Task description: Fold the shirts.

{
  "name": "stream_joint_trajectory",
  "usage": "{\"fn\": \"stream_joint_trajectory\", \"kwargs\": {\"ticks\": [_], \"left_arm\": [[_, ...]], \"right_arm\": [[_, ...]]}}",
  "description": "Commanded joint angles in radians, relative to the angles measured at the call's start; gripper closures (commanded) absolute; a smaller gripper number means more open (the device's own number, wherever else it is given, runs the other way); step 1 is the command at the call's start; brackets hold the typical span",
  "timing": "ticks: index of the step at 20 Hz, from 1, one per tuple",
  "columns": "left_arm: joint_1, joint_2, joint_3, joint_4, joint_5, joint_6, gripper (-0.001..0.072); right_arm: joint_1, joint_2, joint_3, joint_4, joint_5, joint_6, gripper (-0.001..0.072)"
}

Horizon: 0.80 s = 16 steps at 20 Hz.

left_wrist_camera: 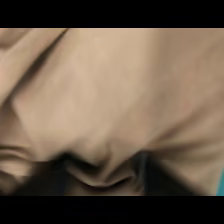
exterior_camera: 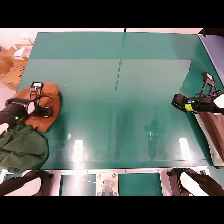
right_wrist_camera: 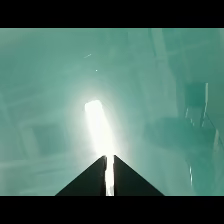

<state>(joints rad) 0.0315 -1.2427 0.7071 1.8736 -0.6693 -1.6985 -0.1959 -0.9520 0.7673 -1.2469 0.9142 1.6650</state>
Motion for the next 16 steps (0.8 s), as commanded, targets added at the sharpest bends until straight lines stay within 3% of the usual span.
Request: {"fn": "stream_joint_trajectory", "kwargs": {"ticks": [1,4,7,12,16], "left_arm": [[0.006,-0.064,0.037,0.000,-0.016,0.002,0.0685],[-0.013,-0.035,0.211,-0.052,-0.210,0.121,0.0686],[-0.101,0.043,0.441,-0.156,-0.355,0.227,0.0686],[-0.319,0.123,0.777,-0.394,-0.368,0.282,0.0686],[-0.470,0.085,0.807,-0.558,-0.289,0.294,0.0686]], "right_arm": [[0.000,0.000,0.000,0.002,-0.005,-0.002,0.0640],[0.000,0.000,0.000,0.015,-0.005,-0.002,0.0642],[0.000,0.000,0.000,0.034,-0.005,-0.002,0.0697],[0.000,0.000,0.014,0.044,0.031,-0.002,0.0697],[0.001,0.000,0.053,0.066,0.090,-0.003,0.0698]]}}
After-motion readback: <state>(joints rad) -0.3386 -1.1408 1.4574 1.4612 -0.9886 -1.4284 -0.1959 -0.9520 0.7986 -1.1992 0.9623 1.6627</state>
